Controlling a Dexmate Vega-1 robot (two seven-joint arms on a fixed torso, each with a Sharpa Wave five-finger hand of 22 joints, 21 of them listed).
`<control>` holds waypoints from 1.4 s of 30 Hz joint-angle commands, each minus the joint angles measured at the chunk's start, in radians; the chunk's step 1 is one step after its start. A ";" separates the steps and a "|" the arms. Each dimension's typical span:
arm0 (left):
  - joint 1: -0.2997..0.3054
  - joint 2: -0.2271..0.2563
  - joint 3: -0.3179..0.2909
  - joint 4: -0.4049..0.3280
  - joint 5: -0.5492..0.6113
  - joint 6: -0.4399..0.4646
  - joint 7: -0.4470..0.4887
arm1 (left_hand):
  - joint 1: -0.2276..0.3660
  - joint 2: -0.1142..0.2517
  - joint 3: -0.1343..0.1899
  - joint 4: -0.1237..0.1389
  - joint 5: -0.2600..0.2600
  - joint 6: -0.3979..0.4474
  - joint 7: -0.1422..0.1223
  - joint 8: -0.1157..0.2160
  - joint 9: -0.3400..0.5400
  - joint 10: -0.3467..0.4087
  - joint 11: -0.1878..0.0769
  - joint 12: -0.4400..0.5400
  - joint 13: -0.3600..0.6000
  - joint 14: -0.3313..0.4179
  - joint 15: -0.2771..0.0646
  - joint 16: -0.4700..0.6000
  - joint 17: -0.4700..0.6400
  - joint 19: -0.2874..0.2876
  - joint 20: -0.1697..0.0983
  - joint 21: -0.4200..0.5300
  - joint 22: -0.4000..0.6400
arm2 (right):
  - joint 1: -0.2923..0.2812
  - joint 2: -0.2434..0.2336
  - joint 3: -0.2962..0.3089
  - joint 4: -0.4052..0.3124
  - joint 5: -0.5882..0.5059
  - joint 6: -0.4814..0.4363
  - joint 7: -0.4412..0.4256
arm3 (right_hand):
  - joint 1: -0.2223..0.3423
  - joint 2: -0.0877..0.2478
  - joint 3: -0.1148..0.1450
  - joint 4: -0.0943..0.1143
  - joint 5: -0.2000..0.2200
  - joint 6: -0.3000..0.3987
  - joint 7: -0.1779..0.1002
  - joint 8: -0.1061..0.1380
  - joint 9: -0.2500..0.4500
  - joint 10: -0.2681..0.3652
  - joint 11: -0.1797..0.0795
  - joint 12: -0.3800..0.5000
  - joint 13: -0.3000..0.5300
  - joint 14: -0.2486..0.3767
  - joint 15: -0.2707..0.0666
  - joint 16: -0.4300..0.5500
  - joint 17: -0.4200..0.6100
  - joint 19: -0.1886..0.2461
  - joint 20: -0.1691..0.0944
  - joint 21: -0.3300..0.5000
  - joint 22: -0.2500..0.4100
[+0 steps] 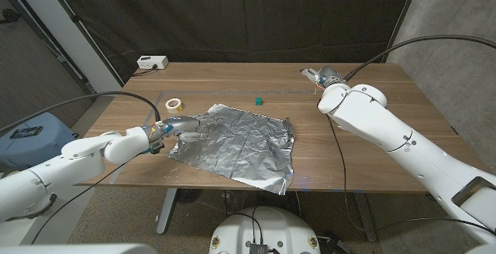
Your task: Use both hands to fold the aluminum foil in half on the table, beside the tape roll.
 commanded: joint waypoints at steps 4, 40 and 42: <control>-0.018 -0.009 0.029 0.009 0.023 0.013 -0.024 | 0.004 0.004 -0.002 -0.006 0.003 -0.001 0.000 0.005 0.003 -0.007 -0.006 -0.001 0.006 -0.015 -0.004 -0.001 0.002 -0.010 -0.003 -0.005 0.003 | 0.089 -0.045 -0.084 -0.033 0.182 -0.051 -0.154 | 0.039 -0.004 0.006 -0.009 0.004 0.029 0.063 0.005 0.000 0.022 0.009 0.005 0.003 0.022 0.011 0.005 0.002 0.004 0.017 0.009 0.004; -0.035 -0.015 0.066 0.026 0.018 0.032 -0.062 | 0.003 0.008 -0.009 -0.005 0.004 -0.013 -0.001 0.004 0.004 -0.020 -0.003 -0.003 0.006 -0.036 -0.002 0.001 0.002 -0.033 -0.005 -0.010 0.004 | 0.467 -0.161 -0.401 0.001 0.912 -0.051 -0.584 | 0.258 0.006 -0.122 0.015 -0.003 0.192 0.065 -0.004 0.009 0.230 0.010 0.009 0.042 0.156 0.019 0.000 0.014 0.055 0.076 0.006 0.005; -0.037 -0.016 0.068 0.027 0.018 0.032 -0.064 | 0.003 0.008 -0.010 -0.005 0.004 -0.015 -0.001 0.004 0.004 -0.021 -0.002 -0.004 0.006 -0.036 -0.001 0.001 0.002 -0.033 -0.005 -0.010 0.004 | 0.471 -0.159 -0.403 0.006 0.926 -0.051 -0.584 | 0.274 0.016 -0.154 0.016 -0.002 0.194 0.065 -0.004 0.009 0.233 0.010 0.009 0.044 0.159 0.019 0.000 0.014 0.054 0.076 0.006 0.005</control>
